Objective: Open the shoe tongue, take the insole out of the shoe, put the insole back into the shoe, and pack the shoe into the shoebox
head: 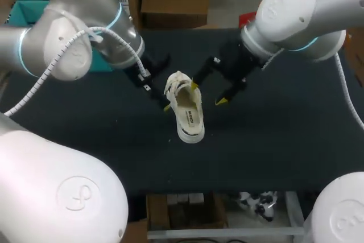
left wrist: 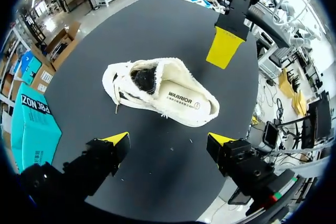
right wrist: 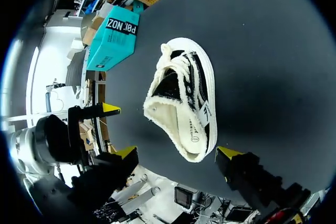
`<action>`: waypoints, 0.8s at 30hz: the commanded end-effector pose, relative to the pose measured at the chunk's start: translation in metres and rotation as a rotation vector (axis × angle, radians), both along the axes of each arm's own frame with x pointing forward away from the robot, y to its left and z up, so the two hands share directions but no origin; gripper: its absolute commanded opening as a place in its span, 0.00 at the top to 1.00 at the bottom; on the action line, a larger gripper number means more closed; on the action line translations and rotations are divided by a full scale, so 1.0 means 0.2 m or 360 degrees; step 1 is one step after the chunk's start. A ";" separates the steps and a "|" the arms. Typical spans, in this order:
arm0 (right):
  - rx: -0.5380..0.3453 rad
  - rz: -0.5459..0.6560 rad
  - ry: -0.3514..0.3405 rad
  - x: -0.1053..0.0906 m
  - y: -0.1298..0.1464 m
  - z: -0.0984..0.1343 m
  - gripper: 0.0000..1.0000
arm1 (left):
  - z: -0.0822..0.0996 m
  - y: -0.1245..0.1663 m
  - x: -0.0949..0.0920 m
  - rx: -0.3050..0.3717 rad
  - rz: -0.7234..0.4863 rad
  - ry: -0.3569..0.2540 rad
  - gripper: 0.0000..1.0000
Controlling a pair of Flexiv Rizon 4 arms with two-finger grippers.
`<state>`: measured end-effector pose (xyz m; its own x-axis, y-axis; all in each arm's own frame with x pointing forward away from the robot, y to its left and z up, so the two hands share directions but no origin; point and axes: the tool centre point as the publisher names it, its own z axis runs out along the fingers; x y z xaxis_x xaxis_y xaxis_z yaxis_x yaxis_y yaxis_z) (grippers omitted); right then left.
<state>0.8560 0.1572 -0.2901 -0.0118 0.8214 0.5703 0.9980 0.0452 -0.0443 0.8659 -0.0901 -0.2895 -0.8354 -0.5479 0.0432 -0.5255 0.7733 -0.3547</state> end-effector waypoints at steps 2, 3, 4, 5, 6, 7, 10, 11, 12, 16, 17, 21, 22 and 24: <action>-0.0092 0.0124 0.0005 0.03 -0.16 0.06 0.00 | -0.06 -0.05 -0.04 0.0127 0.0186 0.0055 0.00; -0.0081 0.0138 -0.0004 0.03 -0.20 0.07 0.00 | -0.07 -0.05 -0.04 0.0133 0.0177 0.0064 0.00; -0.0081 0.0190 -0.0002 0.04 -0.25 0.08 0.00 | -0.07 -0.03 -0.06 0.0127 0.0165 0.0067 0.00; -0.0078 0.0209 -0.0006 0.05 -0.30 0.08 0.00 | -0.07 -0.02 -0.07 0.0141 0.0193 0.0071 0.00; -0.0086 0.0283 -0.0002 0.06 -0.34 0.09 0.00 | -0.07 -0.01 -0.08 0.0137 0.0199 0.0086 0.00; -0.0085 0.0376 -0.0008 0.07 -0.38 0.09 0.00 | -0.07 -0.01 -0.08 0.0141 0.0206 0.0098 0.00; -0.0116 0.0550 0.0017 0.11 -0.47 0.11 0.00 | -0.07 -0.01 -0.08 0.0123 0.0318 0.0127 0.00; -0.0114 0.0597 0.0029 0.12 -0.49 0.11 0.00 | -0.08 -0.01 -0.08 0.0125 0.0366 0.0136 0.00; -0.0114 0.0597 0.0029 0.12 -0.49 0.11 0.00 | -0.08 -0.01 -0.08 0.0125 0.0366 0.0136 0.00; -0.0114 0.0597 0.0029 0.12 -0.49 0.11 0.00 | -0.08 -0.01 -0.08 0.0125 0.0366 0.0136 0.00; -0.0114 0.0597 0.0029 0.12 -0.49 0.11 0.00 | -0.08 -0.01 -0.08 0.0125 0.0366 0.0136 0.00; -0.0114 0.0597 0.0029 0.12 -0.49 0.11 0.00 | -0.08 -0.01 -0.08 0.0125 0.0366 0.0136 0.00; -0.0114 0.0597 0.0029 0.12 -0.49 0.11 0.00 | -0.08 -0.01 -0.08 0.0125 0.0366 0.0136 0.00; -0.0114 0.0597 0.0029 0.12 -0.49 0.11 0.00 | -0.08 -0.01 -0.08 0.0125 0.0366 0.0136 0.00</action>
<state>0.8777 0.0570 -0.2689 -0.3100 0.7978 0.5171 0.9181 0.3925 -0.0550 0.8512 -0.0922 -0.3046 -0.6849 -0.7261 0.0618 -0.7156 0.6541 -0.2452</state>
